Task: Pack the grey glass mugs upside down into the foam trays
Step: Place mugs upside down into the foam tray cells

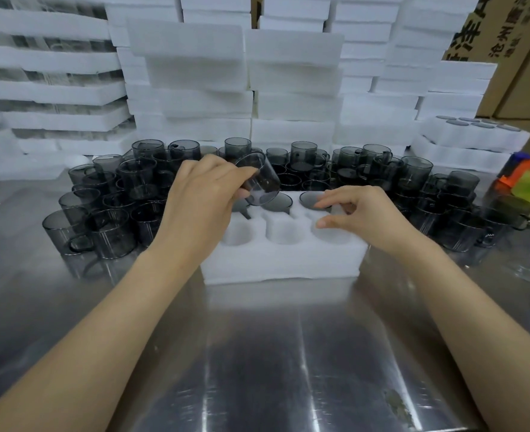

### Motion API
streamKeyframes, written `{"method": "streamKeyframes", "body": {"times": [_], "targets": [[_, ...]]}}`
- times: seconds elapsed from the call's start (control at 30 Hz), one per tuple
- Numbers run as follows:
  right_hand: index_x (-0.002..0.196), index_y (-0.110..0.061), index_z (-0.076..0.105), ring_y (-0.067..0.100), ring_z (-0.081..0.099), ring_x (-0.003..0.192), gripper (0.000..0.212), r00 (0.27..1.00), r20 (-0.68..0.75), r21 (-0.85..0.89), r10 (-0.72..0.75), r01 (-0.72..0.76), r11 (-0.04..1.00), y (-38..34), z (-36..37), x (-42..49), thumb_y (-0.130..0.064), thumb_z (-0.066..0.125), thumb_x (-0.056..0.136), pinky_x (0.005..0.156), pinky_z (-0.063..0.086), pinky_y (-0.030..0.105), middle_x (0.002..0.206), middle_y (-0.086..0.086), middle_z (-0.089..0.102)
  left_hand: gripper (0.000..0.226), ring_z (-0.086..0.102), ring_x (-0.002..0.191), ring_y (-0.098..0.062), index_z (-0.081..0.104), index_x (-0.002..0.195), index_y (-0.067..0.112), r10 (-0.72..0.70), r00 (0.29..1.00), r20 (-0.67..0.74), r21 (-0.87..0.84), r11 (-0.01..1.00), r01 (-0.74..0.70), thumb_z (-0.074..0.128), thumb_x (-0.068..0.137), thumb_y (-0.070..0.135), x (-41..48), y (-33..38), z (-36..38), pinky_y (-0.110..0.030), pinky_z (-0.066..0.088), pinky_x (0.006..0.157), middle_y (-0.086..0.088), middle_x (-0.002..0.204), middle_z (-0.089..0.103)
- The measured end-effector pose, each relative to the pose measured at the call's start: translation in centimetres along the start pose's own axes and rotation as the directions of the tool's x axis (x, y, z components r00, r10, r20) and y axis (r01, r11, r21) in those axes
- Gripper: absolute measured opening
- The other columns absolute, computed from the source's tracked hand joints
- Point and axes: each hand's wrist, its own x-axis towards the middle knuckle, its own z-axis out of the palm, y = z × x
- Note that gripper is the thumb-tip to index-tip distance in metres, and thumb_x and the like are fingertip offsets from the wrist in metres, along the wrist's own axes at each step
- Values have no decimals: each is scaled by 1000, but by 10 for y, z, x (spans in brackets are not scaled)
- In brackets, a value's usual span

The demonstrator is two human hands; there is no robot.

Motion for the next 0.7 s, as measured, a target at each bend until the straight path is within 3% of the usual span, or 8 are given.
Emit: {"method": "streamKeyframes", "body": {"times": [0.13, 0.2, 0.27, 0.33, 0.4, 0.53, 0.6, 0.7], "targets": [[107, -32, 70, -3, 59, 104, 25, 993, -102, 42, -66, 70, 997, -14, 2, -2, -34, 72, 83, 93, 47, 23, 106, -25, 65, 30, 59, 96, -27, 70, 112, 11, 9, 999, 40, -48, 999, -7, 67, 84, -1, -1, 3, 0, -30, 27, 82, 1, 88, 70], [123, -32, 62, -5, 58, 109, 42, 986, -115, 171, -121, 140, 975, -26, 6, -3, -36, 71, 83, 94, 49, 22, 116, -22, 63, 35, 61, 95, -27, 70, 113, 12, 43, 999, 30, -51, 998, -42, 69, 82, -3, -2, 6, 0, -33, 32, 81, 3, 89, 71], [134, -42, 47, -3, 53, 119, 59, 977, -75, 270, -198, 211, 940, -36, 14, -6, -35, 73, 81, 93, 49, 19, 130, -18, 56, 38, 62, 94, -27, 70, 115, 12, 108, 994, 1, -40, 993, -108, 70, 80, -4, -1, 8, -1, -36, 36, 79, 3, 91, 71], [138, -52, 33, -2, 47, 126, 74, 965, -32, 302, -260, 258, 918, -43, 23, -10, -27, 75, 83, 94, 48, 17, 140, -22, 45, 43, 63, 95, -26, 71, 113, 12, 199, 980, -26, -18, 980, -199, 69, 76, -8, -2, 11, -1, -35, 34, 79, 4, 92, 70], [142, -50, 26, -1, 44, 128, 83, 953, -25, 264, -302, 297, 917, -45, 29, -12, -18, 74, 83, 95, 46, 16, 141, -23, 40, 43, 62, 96, -26, 71, 111, 12, 272, 961, -48, -10, 962, -273, 65, 74, -11, -2, 15, 0, -36, 36, 78, 3, 94, 70], [141, -36, 39, 1, 53, 113, 71, 949, -63, 192, -310, 316, 929, -44, 31, -12, -12, 72, 83, 88, 47, 17, 136, -20, 46, 33, 53, 102, -25, 69, 110, 6, 213, 976, -43, -185, 959, -217, 62, 81, -10, -3, 20, 3, -40, 44, 83, -2, 101, 68], [134, -33, 49, 6, 57, 104, 61, 964, -102, 238, -245, 263, 935, -44, 31, -12, -16, 75, 82, 82, 50, 20, 130, -18, 53, 28, 52, 104, -26, 67, 111, 3, 159, 987, -5, -296, 943, -154, 59, 86, -7, -2, 18, 4, -34, 43, 91, -4, 104, 66], [126, -26, 57, 8, 59, 100, 56, 976, -133, 287, -173, 205, 936, -45, 34, -12, -21, 81, 76, 74, 51, 19, 119, -14, 61, 26, 47, 110, -10, 65, 112, 12, 33, 995, 89, -413, 911, 6, 60, 87, 8, -4, 21, 3, -27, 38, 97, 17, 104, 58]]}}
